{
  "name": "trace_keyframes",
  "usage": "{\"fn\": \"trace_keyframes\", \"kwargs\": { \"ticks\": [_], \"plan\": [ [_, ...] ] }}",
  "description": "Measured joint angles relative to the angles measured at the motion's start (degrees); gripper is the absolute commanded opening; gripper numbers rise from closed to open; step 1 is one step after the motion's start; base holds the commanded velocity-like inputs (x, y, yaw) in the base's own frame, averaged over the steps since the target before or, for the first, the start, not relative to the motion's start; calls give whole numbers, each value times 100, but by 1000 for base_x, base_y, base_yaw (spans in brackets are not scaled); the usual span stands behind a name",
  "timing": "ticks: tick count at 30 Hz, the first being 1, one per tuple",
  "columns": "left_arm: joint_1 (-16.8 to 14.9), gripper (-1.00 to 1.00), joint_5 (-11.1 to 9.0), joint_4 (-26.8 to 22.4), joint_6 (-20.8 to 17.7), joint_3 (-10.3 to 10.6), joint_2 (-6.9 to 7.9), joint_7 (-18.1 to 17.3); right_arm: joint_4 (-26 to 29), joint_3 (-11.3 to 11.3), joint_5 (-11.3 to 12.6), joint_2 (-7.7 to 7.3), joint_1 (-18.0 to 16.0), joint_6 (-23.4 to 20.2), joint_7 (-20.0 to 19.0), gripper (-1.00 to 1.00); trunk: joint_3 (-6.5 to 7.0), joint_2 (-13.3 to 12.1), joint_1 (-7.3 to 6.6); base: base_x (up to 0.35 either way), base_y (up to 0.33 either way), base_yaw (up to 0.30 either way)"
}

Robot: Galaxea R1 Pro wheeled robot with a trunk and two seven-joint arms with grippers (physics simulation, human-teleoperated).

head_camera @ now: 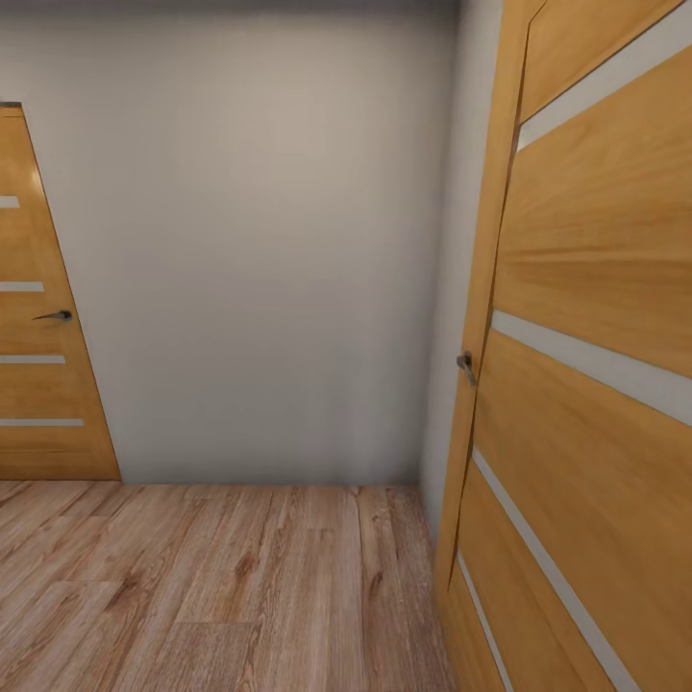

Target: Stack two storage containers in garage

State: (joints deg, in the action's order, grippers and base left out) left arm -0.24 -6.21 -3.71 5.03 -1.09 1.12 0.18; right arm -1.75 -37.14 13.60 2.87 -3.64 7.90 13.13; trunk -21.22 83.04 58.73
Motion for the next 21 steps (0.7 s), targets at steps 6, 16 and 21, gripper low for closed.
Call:
{"fn": "trace_keyframes", "kwargs": {
  "ticks": [6,16,21],
  "plan": [
    [0,100,0,0,-2,0,-1,0,0,0,14,6,1,0,0,100,0,0,0,0,0,0],
    [0,100,8,0,1,8,2,0,0,8,17,-61,113,-60,-332,100,0,0,0,0,0,0],
    [0,100,8,0,2,8,1,0,0,9,17,-63,115,-66,-366,100,0,0,0,0,0,0]
  ]
}}
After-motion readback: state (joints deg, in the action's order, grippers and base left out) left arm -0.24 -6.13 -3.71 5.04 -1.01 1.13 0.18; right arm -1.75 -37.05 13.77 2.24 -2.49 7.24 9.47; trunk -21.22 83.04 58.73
